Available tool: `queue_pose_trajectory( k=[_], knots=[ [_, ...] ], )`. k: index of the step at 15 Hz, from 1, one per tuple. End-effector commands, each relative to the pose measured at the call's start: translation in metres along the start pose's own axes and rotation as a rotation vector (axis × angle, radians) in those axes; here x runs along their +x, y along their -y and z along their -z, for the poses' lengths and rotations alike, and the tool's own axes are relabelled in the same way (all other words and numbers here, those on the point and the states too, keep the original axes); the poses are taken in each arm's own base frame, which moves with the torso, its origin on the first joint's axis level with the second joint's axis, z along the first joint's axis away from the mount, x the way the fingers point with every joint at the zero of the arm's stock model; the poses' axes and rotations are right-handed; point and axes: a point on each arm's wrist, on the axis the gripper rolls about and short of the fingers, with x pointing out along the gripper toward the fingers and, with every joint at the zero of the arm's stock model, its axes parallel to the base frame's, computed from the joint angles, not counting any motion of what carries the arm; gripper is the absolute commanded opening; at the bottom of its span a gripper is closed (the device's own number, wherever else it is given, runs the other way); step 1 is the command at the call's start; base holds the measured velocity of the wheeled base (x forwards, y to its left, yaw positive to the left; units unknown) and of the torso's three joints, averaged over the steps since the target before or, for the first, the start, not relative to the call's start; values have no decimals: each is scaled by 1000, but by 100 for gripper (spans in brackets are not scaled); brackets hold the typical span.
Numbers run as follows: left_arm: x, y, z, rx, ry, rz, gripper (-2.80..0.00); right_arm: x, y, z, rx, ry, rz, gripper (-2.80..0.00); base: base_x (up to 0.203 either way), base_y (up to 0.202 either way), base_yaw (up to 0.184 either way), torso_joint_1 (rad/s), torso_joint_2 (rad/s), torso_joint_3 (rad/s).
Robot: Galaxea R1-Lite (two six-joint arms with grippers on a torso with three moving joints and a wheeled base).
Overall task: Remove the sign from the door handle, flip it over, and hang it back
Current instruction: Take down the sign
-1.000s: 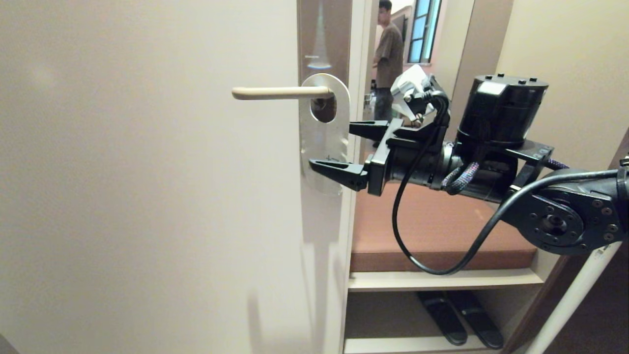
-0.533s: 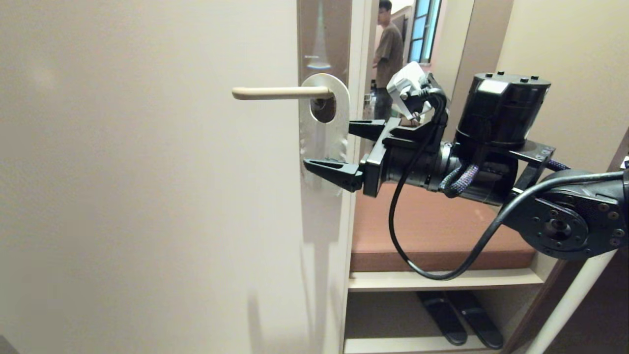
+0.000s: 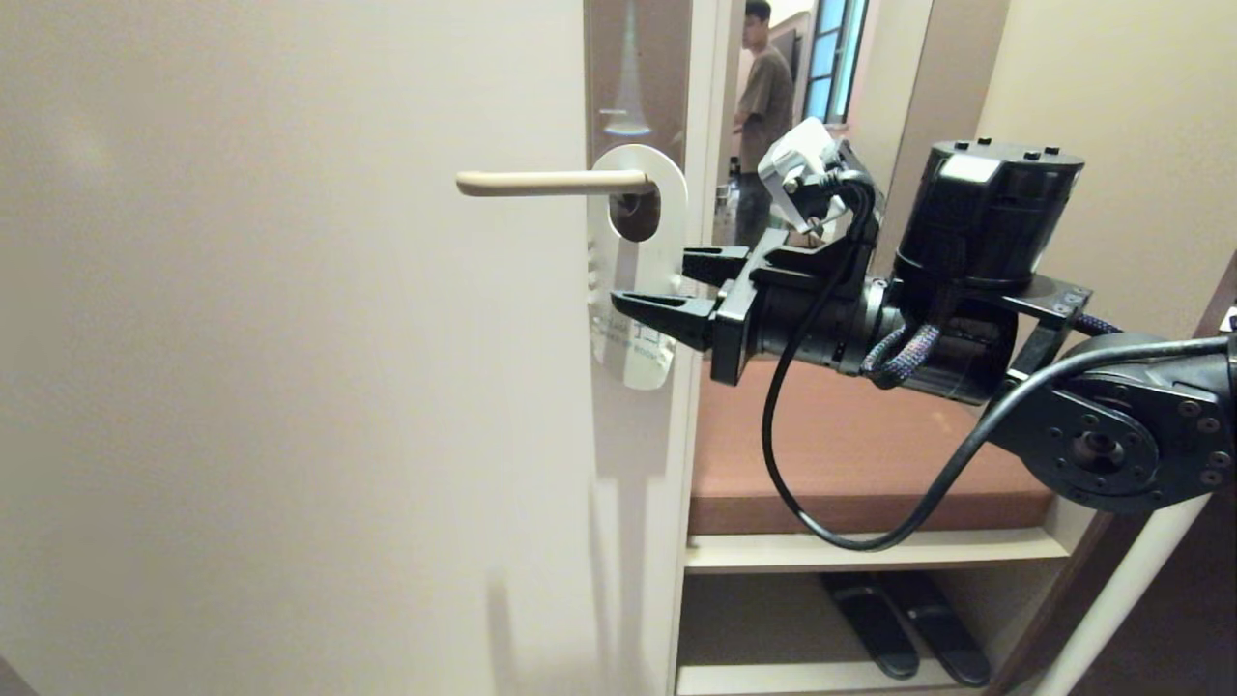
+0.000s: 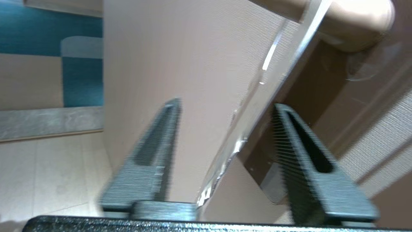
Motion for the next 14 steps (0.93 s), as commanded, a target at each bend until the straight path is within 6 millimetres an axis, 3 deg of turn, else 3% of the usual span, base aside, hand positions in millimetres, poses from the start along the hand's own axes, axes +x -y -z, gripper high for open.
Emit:
queue_pose_trajectory(
  k=[1, 14],
  knots=[
    [0, 0, 0, -1, 0, -1, -280, 0, 0, 0, -3, 4, 0, -280, 0, 0, 0, 0, 0, 0],
    [0, 0, 0, -1, 0, -1, -280, -3, -1, -3, -4, 7, 6, -280, 0, 0, 0, 0, 0, 0]
  ],
)
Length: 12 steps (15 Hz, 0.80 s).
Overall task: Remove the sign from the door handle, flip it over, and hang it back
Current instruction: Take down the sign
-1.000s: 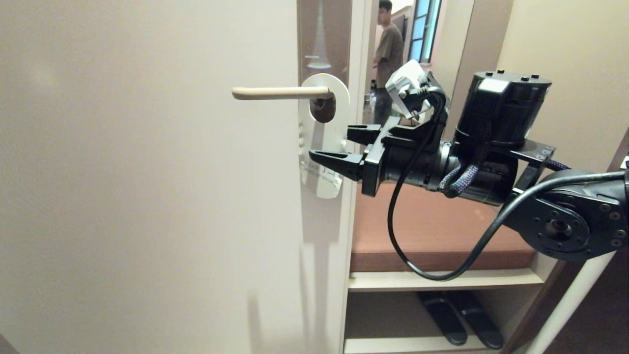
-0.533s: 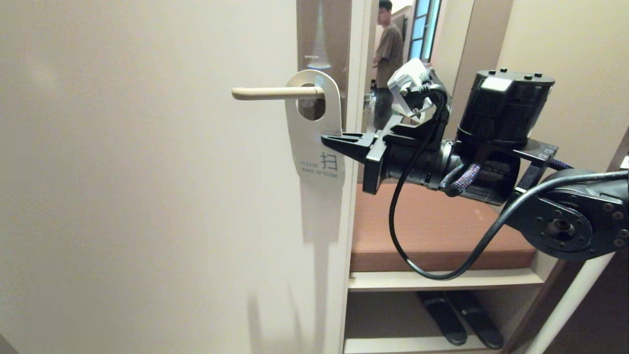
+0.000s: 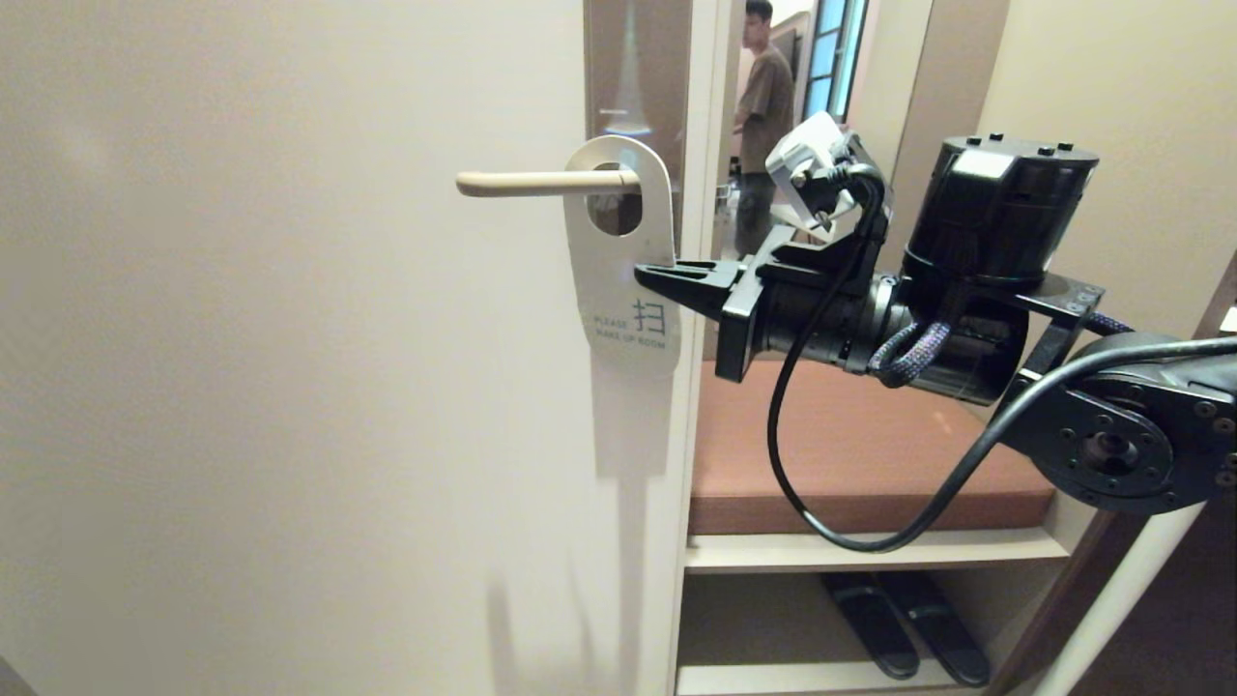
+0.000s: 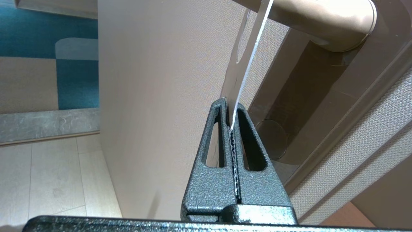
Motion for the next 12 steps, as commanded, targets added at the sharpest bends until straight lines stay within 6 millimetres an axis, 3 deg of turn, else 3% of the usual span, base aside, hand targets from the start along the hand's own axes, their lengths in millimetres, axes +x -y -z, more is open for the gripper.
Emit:
queue_pose_trajectory(
  k=[1, 8, 12],
  knots=[
    [0, 0, 0, -1, 0, -1, -280, 1, 0, 0, -2, 4, -4, -280, 0, 0, 0, 0, 0, 0],
    [0, 0, 0, -1, 0, -1, -280, 16, -1, -8, 1, 43, -17, -280, 0, 0, 0, 0, 0, 0],
    [0, 0, 0, -1, 0, -1, -280, 24, -15, -11, 10, 45, 1, -280, 0, 0, 0, 0, 0, 0]
  ],
)
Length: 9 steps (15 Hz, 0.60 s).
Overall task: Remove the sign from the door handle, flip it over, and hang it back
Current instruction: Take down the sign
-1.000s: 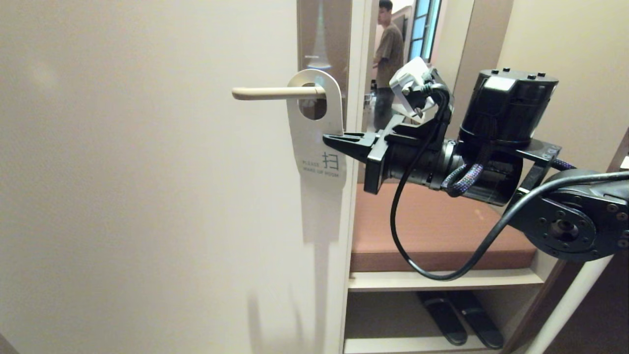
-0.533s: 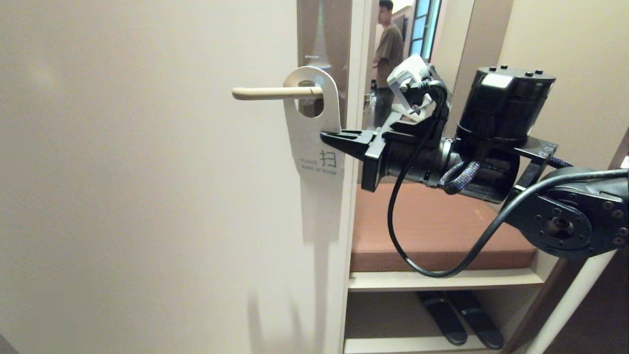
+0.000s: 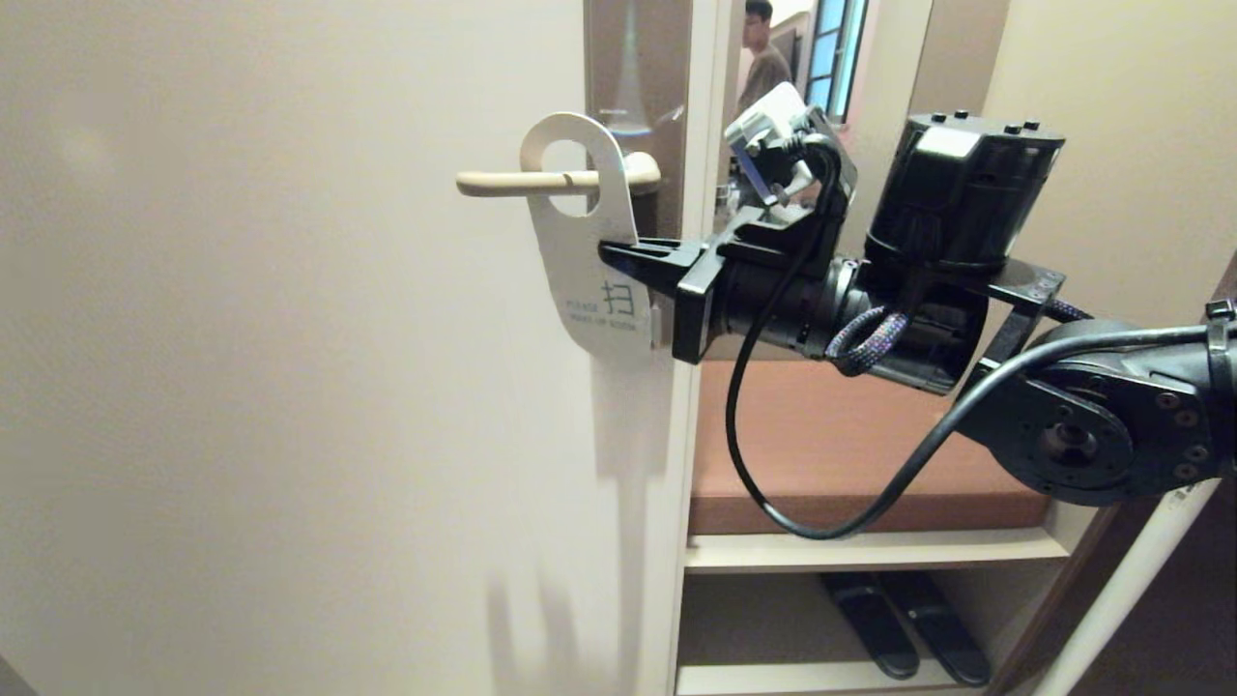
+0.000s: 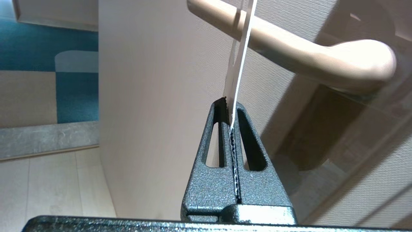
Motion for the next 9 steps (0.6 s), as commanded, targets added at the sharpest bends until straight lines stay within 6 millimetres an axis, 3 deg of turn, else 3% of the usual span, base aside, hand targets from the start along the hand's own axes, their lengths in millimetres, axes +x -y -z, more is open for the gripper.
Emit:
queue_pose_trajectory(
  k=[1, 9],
  knots=[
    [0, 0, 0, -1, 0, -1, -280, 3, -7, 0, 4, 4, -16, -280, 0, 0, 0, 0, 0, 0],
    [0, 0, 0, -1, 0, -1, -280, 11, -25, -1, 90, -13, 119, -280, 0, 0, 0, 0, 0, 0]
  ],
)
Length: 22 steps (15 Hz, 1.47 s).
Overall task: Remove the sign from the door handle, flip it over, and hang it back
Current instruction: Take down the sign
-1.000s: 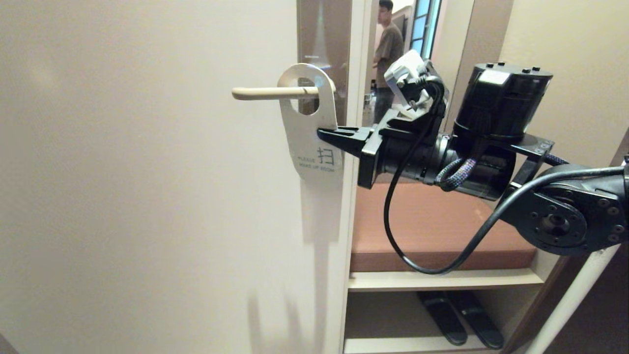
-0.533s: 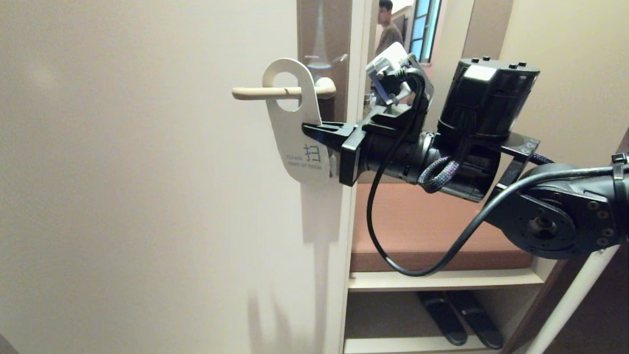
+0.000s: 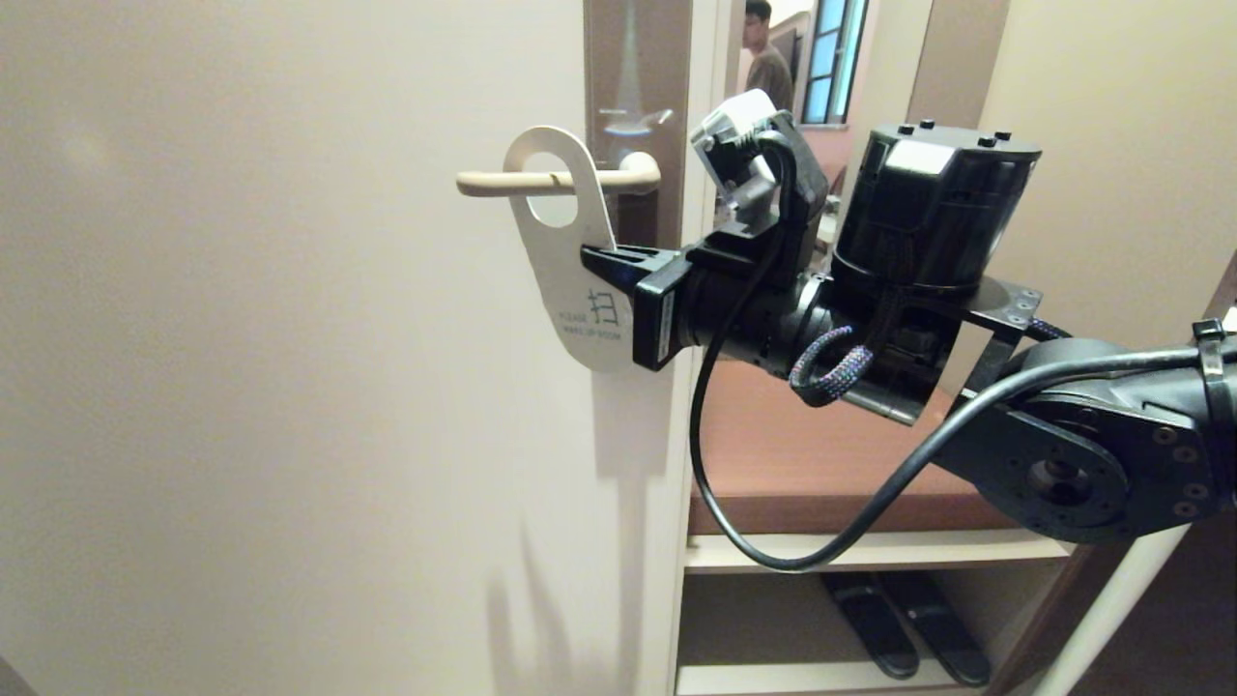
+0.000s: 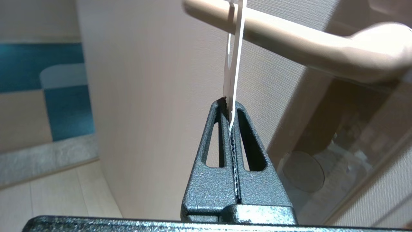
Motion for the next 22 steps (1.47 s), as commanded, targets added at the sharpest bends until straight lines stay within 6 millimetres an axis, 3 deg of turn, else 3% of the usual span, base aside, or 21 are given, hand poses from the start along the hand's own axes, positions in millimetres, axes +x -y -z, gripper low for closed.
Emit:
queue_pose_trajectory(
  k=[1, 12, 22],
  knots=[
    [0, 0, 0, -1, 0, -1, -280, 1, -2, 0, 10, 3, 5, -280, 0, 0, 0, 0, 0, 0],
    [0, 0, 0, -1, 0, -1, -280, -8, -24, -18, 133, 49, 86, -280, 0, 0, 0, 0, 0, 0],
    [0, 0, 0, -1, 0, -1, -280, 1, -41, -2, 148, 9, 244, -280, 0, 0, 0, 0, 0, 0]
  ],
)
